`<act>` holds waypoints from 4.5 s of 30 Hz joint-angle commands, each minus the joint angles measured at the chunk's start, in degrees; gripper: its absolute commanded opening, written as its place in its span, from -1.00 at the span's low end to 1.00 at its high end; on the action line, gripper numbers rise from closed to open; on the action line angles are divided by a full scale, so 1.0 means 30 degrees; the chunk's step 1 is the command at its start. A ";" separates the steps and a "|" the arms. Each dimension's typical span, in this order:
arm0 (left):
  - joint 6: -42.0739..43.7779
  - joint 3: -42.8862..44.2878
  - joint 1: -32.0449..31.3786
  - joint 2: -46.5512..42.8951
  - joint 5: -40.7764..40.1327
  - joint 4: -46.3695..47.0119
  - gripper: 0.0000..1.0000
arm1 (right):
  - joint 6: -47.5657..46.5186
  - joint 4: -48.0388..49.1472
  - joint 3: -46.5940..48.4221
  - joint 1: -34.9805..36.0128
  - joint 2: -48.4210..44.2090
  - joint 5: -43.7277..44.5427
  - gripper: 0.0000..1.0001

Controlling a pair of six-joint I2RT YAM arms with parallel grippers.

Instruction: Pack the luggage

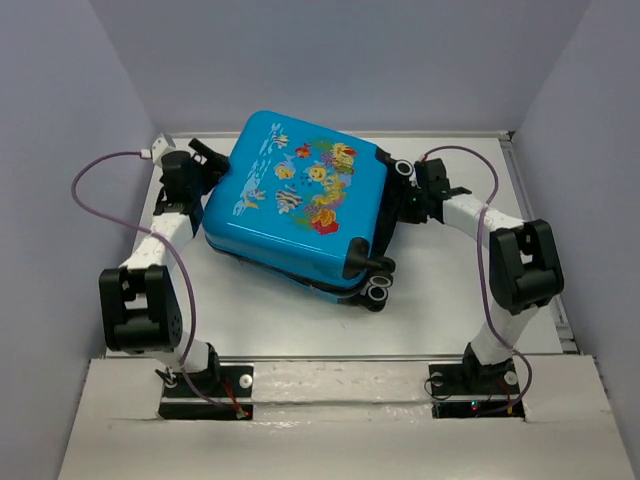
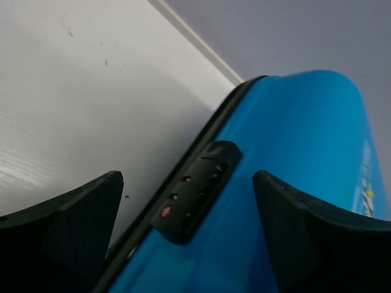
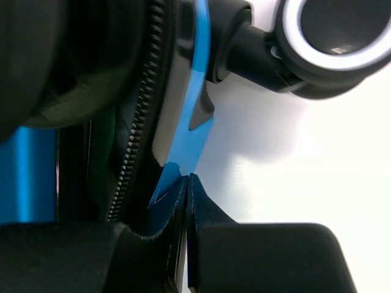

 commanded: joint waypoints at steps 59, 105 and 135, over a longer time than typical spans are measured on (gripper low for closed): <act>0.4505 0.4009 -0.2973 -0.2634 0.3483 -0.6104 0.98 | -0.0095 0.2424 -0.4956 -0.0423 -1.2871 0.0963 1.00; 0.1689 0.0739 -0.8809 -0.9213 -0.5455 -0.3643 0.98 | -0.0562 0.3683 -0.0095 -0.5872 -0.5081 -0.9523 1.00; -0.6390 2.2937 -0.4086 1.9133 1.4707 0.3940 0.98 | -0.0943 0.4474 -0.1001 -0.6048 -0.2794 -0.7384 1.00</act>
